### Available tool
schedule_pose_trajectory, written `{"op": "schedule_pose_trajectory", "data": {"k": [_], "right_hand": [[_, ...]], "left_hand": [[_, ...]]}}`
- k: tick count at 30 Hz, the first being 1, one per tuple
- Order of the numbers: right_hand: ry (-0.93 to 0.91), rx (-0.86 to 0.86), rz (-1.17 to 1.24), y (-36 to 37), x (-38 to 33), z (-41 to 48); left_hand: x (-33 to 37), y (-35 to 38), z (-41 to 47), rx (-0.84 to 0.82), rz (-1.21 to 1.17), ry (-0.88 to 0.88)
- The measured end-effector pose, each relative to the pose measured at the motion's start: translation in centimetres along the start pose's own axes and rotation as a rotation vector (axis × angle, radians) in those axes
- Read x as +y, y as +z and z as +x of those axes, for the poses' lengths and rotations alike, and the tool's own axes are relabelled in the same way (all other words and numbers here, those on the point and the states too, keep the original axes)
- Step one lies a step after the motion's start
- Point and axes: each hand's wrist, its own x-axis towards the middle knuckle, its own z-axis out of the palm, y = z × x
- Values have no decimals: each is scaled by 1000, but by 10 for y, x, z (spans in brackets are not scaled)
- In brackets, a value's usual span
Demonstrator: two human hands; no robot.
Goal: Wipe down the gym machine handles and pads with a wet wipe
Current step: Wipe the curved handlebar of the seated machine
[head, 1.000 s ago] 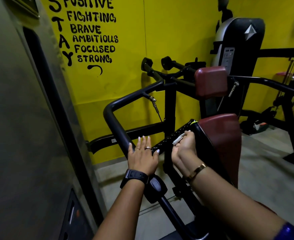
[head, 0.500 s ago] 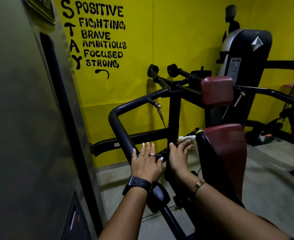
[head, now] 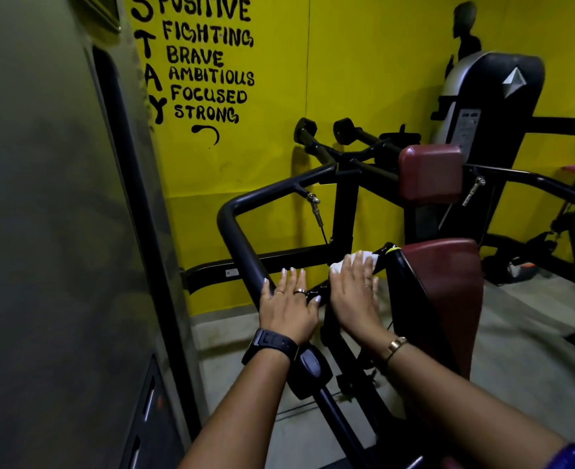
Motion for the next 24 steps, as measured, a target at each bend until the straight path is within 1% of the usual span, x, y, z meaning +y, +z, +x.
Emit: {"op": "schedule_pose_trajectory", "data": {"k": [3, 5, 6, 8, 10, 12, 13, 15, 16, 17, 18, 19, 20, 21, 23, 24], "right_hand": [[-177, -96, -91, 1, -2, -10], [-242, -141, -195, -7, 0, -9], [-250, -135, -255, -12, 1, -6], [-209, -80, -333, -20, 7, -1], [-117, -38, -369, -22, 13, 0], [-62, -57, -415, -19, 12, -6], [-79, -58, -469, -13, 12, -11], [-182, -33, -582, -5, 8, -20], [-241, 9, -619, -1, 9, -20], [-305, 16, -640, 0, 10, -18], [-373, -4, -630, -2, 11, -14], [-412, -97, -598, -8, 11, -9], [-427, -173, -610, -15, 10, -3], [-455, -176, -658, -22, 10, 1], [-474, -115, -754, -33, 12, 5], [-452, -74, -752, -34, 14, 5]], "left_hand": [[0, -2, 0, -11, -3, 6], [0, -1, 0, -7, -6, 7], [0, -1, 0, -2, -6, 8], [-1, 1, 0, 6, -2, 7], [-1, 1, 0, 9, -2, 2], [0, 1, 1, 11, -7, 2], [0, 1, 1, 10, -9, 2], [0, 1, 1, 8, -7, -1], [0, 1, 1, 5, -6, -2], [0, 0, 2, 1, -7, -2], [0, 0, 2, -3, -9, -1], [0, 0, 1, -4, -8, 0], [0, 0, 2, -2, -9, 1], [0, 0, 1, 0, -11, 3], [0, 1, 1, 6, -11, 1], [0, 1, 1, 7, -9, 0]]}}
